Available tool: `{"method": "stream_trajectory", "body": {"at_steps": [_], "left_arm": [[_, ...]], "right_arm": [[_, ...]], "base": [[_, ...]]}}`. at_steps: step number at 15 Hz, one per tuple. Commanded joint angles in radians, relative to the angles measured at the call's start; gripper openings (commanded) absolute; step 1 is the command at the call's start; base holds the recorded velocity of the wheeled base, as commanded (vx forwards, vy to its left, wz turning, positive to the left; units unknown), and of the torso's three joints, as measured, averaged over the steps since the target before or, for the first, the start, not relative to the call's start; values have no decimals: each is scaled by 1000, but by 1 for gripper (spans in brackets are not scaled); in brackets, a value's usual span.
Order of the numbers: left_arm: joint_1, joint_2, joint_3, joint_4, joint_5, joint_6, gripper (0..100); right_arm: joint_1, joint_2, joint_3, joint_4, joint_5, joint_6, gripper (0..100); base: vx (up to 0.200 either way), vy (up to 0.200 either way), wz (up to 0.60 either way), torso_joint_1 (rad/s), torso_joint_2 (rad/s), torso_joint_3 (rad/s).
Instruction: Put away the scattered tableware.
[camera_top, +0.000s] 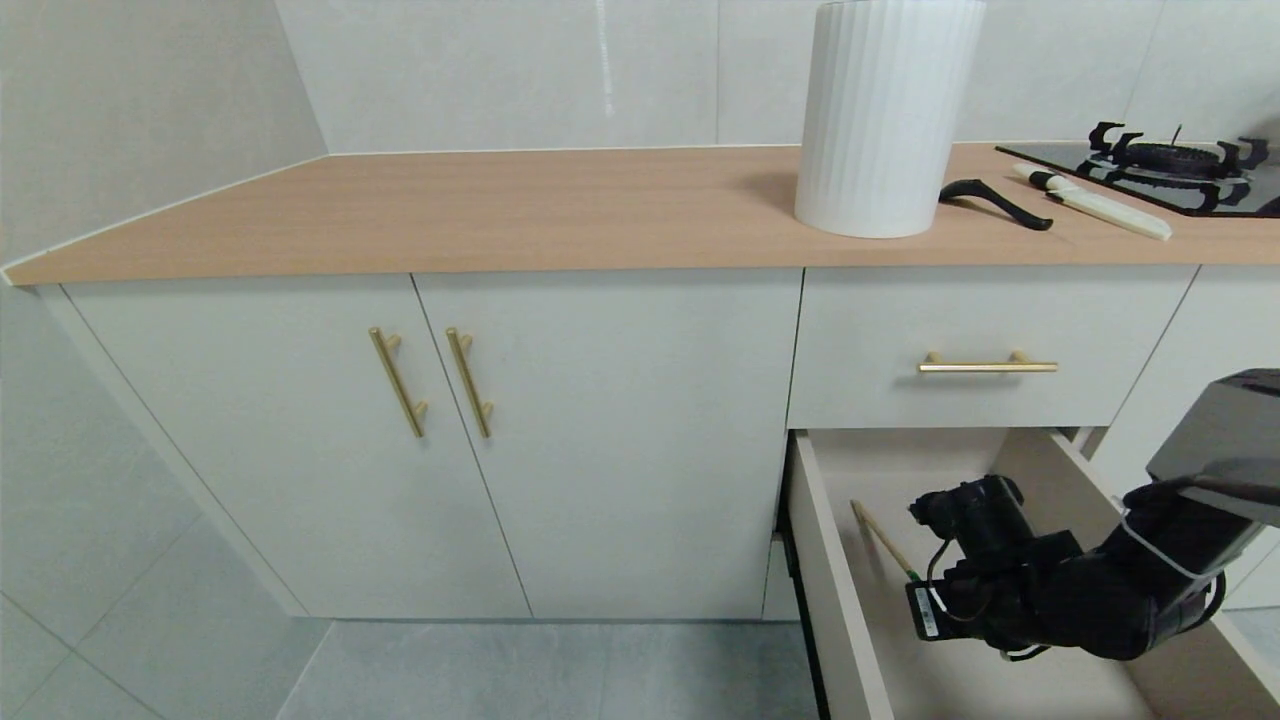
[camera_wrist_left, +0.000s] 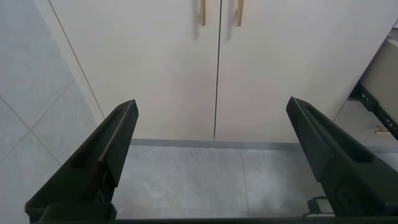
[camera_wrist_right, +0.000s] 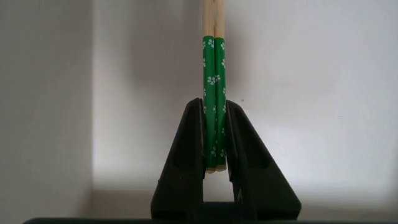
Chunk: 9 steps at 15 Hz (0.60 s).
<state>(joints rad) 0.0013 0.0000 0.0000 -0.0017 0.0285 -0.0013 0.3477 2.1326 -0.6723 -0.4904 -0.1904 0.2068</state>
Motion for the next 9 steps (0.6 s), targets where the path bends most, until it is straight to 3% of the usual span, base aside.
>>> {"method": "stream_trajectory", "body": {"at_steps": [1, 4, 9], "left_arm": [[-1, 0, 0, 0, 1, 0, 100], [0, 2, 0, 0, 1, 0, 100], [0, 2, 0, 0, 1, 0, 100]], "right_arm": [[1, 87, 10, -45, 0, -1, 0], [4, 145, 11, -129, -3, -1, 0], [4, 167, 7, -158, -3, 2, 0]], "base": [[0, 0, 0, 0, 0, 0], [0, 0, 0, 0, 0, 0], [0, 0, 0, 0, 0, 0]]}}
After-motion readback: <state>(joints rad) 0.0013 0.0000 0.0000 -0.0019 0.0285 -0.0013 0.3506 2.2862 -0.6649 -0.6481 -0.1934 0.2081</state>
